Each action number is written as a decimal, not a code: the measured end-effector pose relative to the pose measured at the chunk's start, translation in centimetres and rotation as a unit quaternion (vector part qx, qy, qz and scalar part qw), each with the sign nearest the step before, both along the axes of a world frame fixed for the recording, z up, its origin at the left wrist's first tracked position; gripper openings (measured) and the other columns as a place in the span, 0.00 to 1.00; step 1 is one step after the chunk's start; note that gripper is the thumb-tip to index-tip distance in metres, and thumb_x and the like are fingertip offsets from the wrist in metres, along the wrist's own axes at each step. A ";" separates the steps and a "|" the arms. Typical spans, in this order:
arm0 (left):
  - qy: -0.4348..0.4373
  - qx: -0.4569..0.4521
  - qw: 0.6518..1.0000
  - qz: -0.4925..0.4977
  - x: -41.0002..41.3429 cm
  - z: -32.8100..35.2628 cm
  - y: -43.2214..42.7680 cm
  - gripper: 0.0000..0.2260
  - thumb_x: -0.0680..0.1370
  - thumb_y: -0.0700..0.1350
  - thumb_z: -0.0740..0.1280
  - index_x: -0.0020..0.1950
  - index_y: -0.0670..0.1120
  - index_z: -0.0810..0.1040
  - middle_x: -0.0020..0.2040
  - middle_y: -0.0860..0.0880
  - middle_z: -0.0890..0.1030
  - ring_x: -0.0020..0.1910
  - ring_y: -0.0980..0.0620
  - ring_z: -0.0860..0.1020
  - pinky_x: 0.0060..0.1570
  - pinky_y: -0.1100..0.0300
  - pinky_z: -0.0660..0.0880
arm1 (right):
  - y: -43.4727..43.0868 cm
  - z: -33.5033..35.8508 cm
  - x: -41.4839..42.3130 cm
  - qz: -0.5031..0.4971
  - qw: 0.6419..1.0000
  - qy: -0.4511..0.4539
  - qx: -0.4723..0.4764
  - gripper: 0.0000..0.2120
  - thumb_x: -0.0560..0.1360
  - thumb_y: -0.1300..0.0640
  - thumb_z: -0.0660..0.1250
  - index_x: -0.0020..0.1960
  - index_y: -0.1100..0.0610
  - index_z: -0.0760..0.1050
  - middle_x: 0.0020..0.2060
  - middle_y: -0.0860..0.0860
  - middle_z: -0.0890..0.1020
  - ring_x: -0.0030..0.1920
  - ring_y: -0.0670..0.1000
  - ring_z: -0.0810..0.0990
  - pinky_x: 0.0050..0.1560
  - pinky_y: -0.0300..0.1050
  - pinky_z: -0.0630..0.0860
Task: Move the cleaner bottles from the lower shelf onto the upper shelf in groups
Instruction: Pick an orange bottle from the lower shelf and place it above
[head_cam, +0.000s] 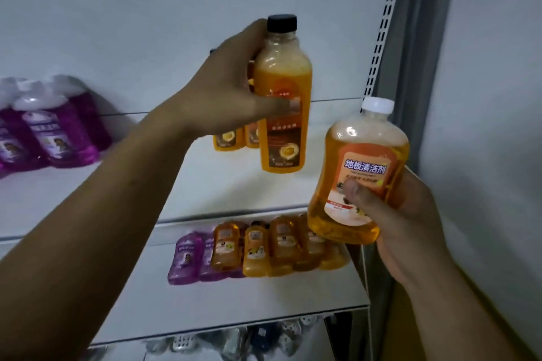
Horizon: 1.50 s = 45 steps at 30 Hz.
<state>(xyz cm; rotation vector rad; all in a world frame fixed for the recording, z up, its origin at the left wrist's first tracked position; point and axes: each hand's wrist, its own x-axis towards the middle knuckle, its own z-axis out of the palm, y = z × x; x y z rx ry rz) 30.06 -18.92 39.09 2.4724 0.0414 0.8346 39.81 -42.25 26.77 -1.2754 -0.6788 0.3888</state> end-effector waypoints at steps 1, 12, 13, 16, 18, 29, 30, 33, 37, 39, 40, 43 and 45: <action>-0.008 0.006 1.000 0.005 1.0 0.3 0.2 0.34 0.72 0.51 0.80 0.74 0.51 0.68 0.64 0.54 0.80 0.59 0.61 0.81 0.53 0.66 0.80 | 0.5 0.3 0.4 -0.006 1.000 0.000 0.005 0.35 0.52 0.27 0.81 0.56 0.39 0.84 0.55 0.49 0.88 0.57 0.54 0.87 0.63 0.66 0.79; 0.026 0.118 0.991 0.051 9.8 -0.3 4.3 0.37 0.69 0.53 0.82 0.72 0.54 0.66 0.56 0.54 0.78 0.52 0.52 0.79 0.52 0.52 0.79 | 4.3 1.2 2.7 -0.025 1.000 0.003 0.013 0.34 0.50 0.26 0.82 0.54 0.35 0.84 0.55 0.48 0.88 0.57 0.53 0.87 0.63 0.67 0.80; 0.023 0.133 0.989 0.062 10.3 -0.4 4.8 0.38 0.68 0.54 0.82 0.72 0.53 0.67 0.59 0.54 0.76 0.55 0.51 0.78 0.57 0.50 0.77 | 4.6 1.1 2.7 -0.025 1.000 -0.001 0.010 0.34 0.50 0.26 0.81 0.54 0.35 0.84 0.55 0.47 0.88 0.57 0.53 0.87 0.63 0.66 0.80; 0.022 0.174 0.979 0.103 11.5 -1.0 6.4 0.40 0.67 0.57 0.82 0.74 0.53 0.67 0.65 0.54 0.76 0.61 0.49 0.77 0.67 0.51 0.64 | 5.4 0.8 2.6 -0.030 0.999 -0.008 -0.009 0.34 0.50 0.24 0.80 0.54 0.33 0.83 0.55 0.45 0.88 0.57 0.52 0.87 0.62 0.65 0.80; 0.016 0.201 0.973 0.116 11.7 -1.5 6.9 0.41 0.67 0.57 0.80 0.76 0.55 0.64 0.64 0.52 0.78 0.60 0.48 0.78 0.66 0.52 0.60 | 5.7 0.6 2.5 -0.034 0.999 -0.014 -0.022 0.34 0.51 0.23 0.78 0.55 0.32 0.82 0.55 0.44 0.88 0.58 0.50 0.87 0.63 0.65 0.80; 0.031 0.303 0.929 0.209 12.9 -3.3 8.3 0.40 0.69 0.62 0.77 0.78 0.55 0.67 0.65 0.49 0.78 0.65 0.44 0.75 0.69 0.45 0.61 | 5.7 0.2 2.6 -0.037 0.999 -0.015 -0.033 0.35 0.49 0.22 0.78 0.53 0.32 0.82 0.55 0.44 0.88 0.58 0.51 0.87 0.62 0.66 0.80; 0.031 0.307 0.926 0.218 12.9 -3.4 8.3 0.41 0.69 0.62 0.77 0.78 0.55 0.67 0.65 0.48 0.79 0.67 0.44 0.74 0.70 0.44 0.61 | 5.6 0.1 2.6 -0.037 0.999 -0.013 -0.033 0.34 0.49 0.22 0.79 0.53 0.31 0.82 0.55 0.44 0.88 0.58 0.51 0.87 0.62 0.66 0.80; 0.032 0.316 0.918 0.237 12.9 -3.4 8.2 0.41 0.68 0.63 0.77 0.78 0.54 0.68 0.67 0.48 0.78 0.70 0.42 0.71 0.71 0.43 0.61 | 5.2 -0.1 2.6 -0.039 0.999 -0.012 -0.033 0.35 0.50 0.23 0.79 0.54 0.33 0.82 0.56 0.45 0.88 0.59 0.52 0.86 0.63 0.66 0.80; 0.034 0.319 0.914 0.249 13.0 -3.6 8.1 0.43 0.68 0.63 0.77 0.79 0.54 0.67 0.70 0.47 0.74 0.72 0.41 0.69 0.72 0.42 0.60 | 4.7 -0.3 2.5 -0.044 0.998 -0.015 -0.034 0.35 0.50 0.23 0.79 0.55 0.32 0.82 0.56 0.44 0.87 0.59 0.52 0.86 0.63 0.66 0.80; 0.030 0.322 0.913 0.248 12.8 -3.6 7.9 0.45 0.67 0.63 0.78 0.80 0.54 0.65 0.73 0.47 0.71 0.75 0.41 0.66 0.75 0.42 0.58 | 4.5 -0.4 2.4 -0.048 0.998 -0.013 -0.037 0.35 0.50 0.23 0.79 0.55 0.32 0.82 0.56 0.44 0.87 0.59 0.52 0.86 0.63 0.66 0.80; 0.026 0.320 0.914 0.248 12.5 -3.6 7.7 0.46 0.67 0.64 0.77 0.81 0.54 0.64 0.75 0.47 0.70 0.76 0.41 0.65 0.76 0.41 0.57 | 4.4 -0.4 2.3 -0.049 0.998 -0.012 -0.037 0.35 0.50 0.23 0.79 0.55 0.32 0.82 0.56 0.44 0.87 0.59 0.52 0.86 0.63 0.67 0.80; -0.002 0.296 0.923 0.246 10.1 -3.5 6.4 0.42 0.69 0.67 0.74 0.80 0.55 0.65 0.76 0.48 0.70 0.78 0.42 0.64 0.79 0.41 0.57 | 3.9 -0.6 2.0 -0.048 0.998 -0.014 -0.040 0.36 0.51 0.23 0.79 0.56 0.34 0.82 0.56 0.45 0.88 0.58 0.52 0.86 0.63 0.66 0.80; -0.030 0.267 0.931 0.246 7.2 -3.7 5.0 0.37 0.72 0.67 0.72 0.78 0.55 0.68 0.75 0.49 0.71 0.77 0.43 0.66 0.77 0.42 0.60 | 3.5 -0.6 1.7 -0.044 0.998 -0.015 -0.042 0.37 0.50 0.23 0.79 0.56 0.34 0.82 0.56 0.45 0.88 0.58 0.52 0.86 0.63 0.66 0.80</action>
